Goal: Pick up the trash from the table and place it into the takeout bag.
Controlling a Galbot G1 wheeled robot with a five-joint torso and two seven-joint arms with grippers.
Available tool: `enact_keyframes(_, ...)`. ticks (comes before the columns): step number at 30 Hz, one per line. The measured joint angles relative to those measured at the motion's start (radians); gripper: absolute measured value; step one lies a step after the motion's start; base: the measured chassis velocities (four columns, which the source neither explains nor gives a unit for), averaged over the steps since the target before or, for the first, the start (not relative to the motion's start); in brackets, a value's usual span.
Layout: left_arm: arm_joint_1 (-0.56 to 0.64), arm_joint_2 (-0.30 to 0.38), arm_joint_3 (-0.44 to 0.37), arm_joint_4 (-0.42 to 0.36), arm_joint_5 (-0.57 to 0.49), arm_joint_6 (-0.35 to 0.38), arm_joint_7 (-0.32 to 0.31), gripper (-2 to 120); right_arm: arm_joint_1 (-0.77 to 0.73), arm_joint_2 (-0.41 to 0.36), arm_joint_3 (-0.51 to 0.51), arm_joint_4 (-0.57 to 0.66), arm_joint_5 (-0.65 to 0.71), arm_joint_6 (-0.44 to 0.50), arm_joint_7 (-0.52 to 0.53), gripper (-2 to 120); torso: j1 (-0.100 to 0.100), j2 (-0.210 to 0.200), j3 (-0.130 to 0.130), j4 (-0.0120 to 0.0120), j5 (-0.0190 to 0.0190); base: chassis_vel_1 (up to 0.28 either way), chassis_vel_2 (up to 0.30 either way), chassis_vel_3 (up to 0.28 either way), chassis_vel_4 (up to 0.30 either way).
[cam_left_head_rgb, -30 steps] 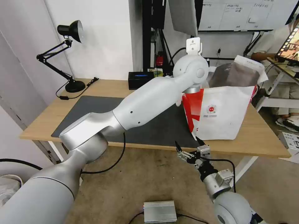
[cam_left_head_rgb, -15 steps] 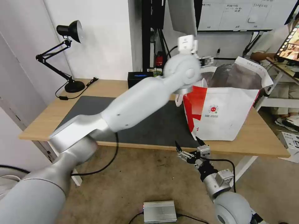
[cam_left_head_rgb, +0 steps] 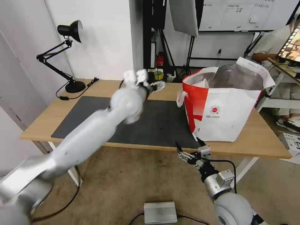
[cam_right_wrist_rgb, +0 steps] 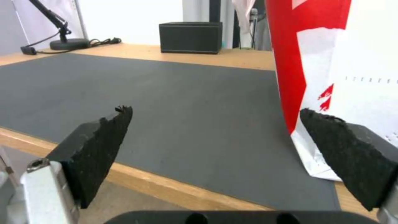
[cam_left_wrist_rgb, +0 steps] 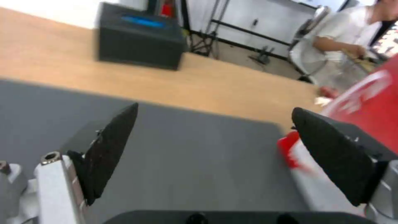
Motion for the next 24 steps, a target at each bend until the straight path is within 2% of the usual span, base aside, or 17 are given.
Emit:
enact_keyframes(1, 0.0, 0.0, 0.0, 0.0, 0.0, 0.0, 0.0, 100, 0.0, 0.0, 0.0, 0.0, 0.0, 0.0, 0.0, 100, 0.0, 0.0, 0.0, 0.0, 0.0, 0.0, 0.0, 0.0, 0.0)
enact_keyframes(4, 0.169, 0.087, -0.114, -0.071, 0.069, -0.001, 0.08, 100, 0.0, 0.0, 0.0, 0.0, 0.0, 0.0, 0.0, 100, 0.0, 0.0, 0.0, 0.0002, -0.0001, 0.0, 0.0, 0.0, 0.0)
enact_keyframes(5, 0.169, 0.087, -0.114, -0.071, 0.069, -0.001, 0.08, 100, 0.0, 0.0, 0.0, 0.0, 0.0, 0.0, 0.0, 100, 0.0, 0.0, 0.0, 0.0002, -0.0001, 0.0, 0.0, 0.0, 0.0)
enact_keyframes(8, 0.366, 0.169, -0.268, -0.142, 0.136, -0.017, 0.165, 100, 0.0, 0.0, 0.0, 0.0, 0.0, 0.0, 0.0, 100, 0.0, 0.0, 0.0, 0.0003, 0.0004, 0.0, 0.0, 0.0, 0.0)
enact_keyframes(9, 0.366, 0.169, -0.268, -0.142, 0.136, -0.017, 0.165, 100, 0.0, 0.0, 0.0, 0.0, 0.0, 0.0, 0.0, 100, 0.0, 0.0, 0.0, 0.0003, 0.0004, 0.0, 0.0, 0.0, 0.0)
enact_keyframes(11, 0.491, 0.203, -0.344, -0.162, 0.184, -0.034, 0.224, 100, 0.0, 0.0, 0.0, 0.0, 0.0, 0.0, 0.0, 100, 0.0, 0.0, 0.0, 0.0005, 0.0001, 0.0, 0.0, 0.0, 0.0)
enact_keyframes(16, 0.58, 0.198, -0.382, -0.163, 0.237, -0.053, 0.276, 100, 0.0, 0.0, 0.0, 0.0, 0.0, 0.0, 0.0, 100, 0.0, 0.0, 0.0, 0.0003, 0.0001, 0.0, 0.0, 0.0, 0.0)
enact_keyframes(18, 0.62, 0.188, -0.386, -0.147, 0.306, -0.094, 0.331, 100, 0.0, 0.0, 0.0, 0.0, 0.0, 0.0, 0.0, 100, 0.0, 0.0, 0.0, -0.0003, 0.0002, 0.0, 0.0, 0.0, 0.0)
enact_keyframes(20, 0.63, 0.187, -0.387, -0.144, 0.325, -0.107, 0.34, 100, 0.0, 0.0, 0.0, 0.0, 0.0, 0.0, 0.0, 100, 0.0, 0.0, 0.0, -0.0003, 0.0002, 0.0, 0.0, 0.0, 0.0)
enact_keyframes(22, 0.679, 0.183, -0.41, -0.129, 0.419, -0.17, 0.392, 100, 0.0, 0.0, 0.0, 0.0, 0.0, 0.0, 0.0, 100, 0.0, 0.0, 0.0, -0.0003, 0.0004, 0.0, 0.0, 0.0, 0.0)
enact_keyframes(24, 0.705, 0.183, -0.425, -0.123, 0.457, -0.198, 0.414, 100, 0.0, 0.0, 0.0, 0.0, 0.0, 0.0, 0.0, 100, 0.0, 0.0, 0.0, -0.0001, 0.0003, 0.0, 0.0, 0.0, 0.0)
